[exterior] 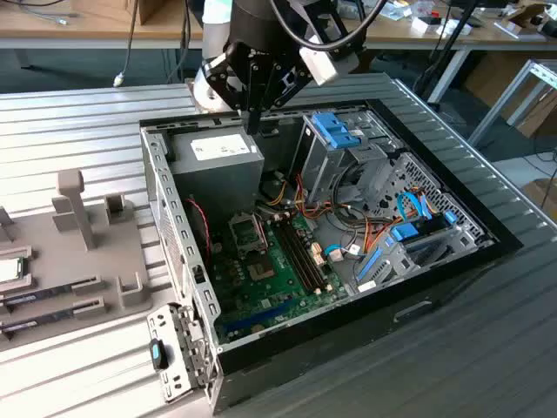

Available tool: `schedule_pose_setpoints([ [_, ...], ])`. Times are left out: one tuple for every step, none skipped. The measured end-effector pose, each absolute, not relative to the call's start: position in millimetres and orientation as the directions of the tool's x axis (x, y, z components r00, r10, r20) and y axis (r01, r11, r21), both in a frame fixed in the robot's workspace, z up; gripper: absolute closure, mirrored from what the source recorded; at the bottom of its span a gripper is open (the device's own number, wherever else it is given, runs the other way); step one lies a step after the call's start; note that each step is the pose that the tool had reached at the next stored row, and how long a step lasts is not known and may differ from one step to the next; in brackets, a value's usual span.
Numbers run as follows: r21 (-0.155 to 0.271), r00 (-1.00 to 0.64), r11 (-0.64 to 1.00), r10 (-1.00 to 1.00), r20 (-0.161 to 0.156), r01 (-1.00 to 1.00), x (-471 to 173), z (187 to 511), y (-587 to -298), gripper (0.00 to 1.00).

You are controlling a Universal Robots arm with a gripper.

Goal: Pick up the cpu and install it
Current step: 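Reach for the cpu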

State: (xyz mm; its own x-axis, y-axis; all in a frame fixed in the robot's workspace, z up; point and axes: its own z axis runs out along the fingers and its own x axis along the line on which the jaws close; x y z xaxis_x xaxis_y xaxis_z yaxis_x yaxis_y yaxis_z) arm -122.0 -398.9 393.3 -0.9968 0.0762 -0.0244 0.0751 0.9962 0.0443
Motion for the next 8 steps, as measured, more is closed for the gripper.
schedule_pose_setpoints([
  [0.044, -0.997, 0.996, 0.076, -0.024, 0.075, -122.3, 393.3, -398.9, 0.89],
  [0.044, -0.997, 0.996, 0.076, -0.024, 0.075, -122.5, 393.3, -398.9, 0.89],
  [0.044, -0.997, 0.996, 0.076, -0.024, 0.075, -122.8, 393.3, -398.9, 0.89],
  [0.044, -0.997, 0.996, 0.076, -0.024, 0.075, -122.9, 393.3, -398.9, 0.89],
  [0.044, -0.997, 0.996, 0.076, -0.024, 0.075, -123.4, 393.3, -398.9, 0.89],
  [0.044, -0.997, 0.996, 0.076, -0.024, 0.075, -123.6, 393.3, -398.9, 0.89],
  [0.044, -0.997, 0.996, 0.076, -0.024, 0.075, -123.8, 393.3, -398.9, 0.89],
  [0.044, -0.997, 0.996, 0.076, -0.024, 0.075, -123.9, 393.3, -398.9, 0.89],
])
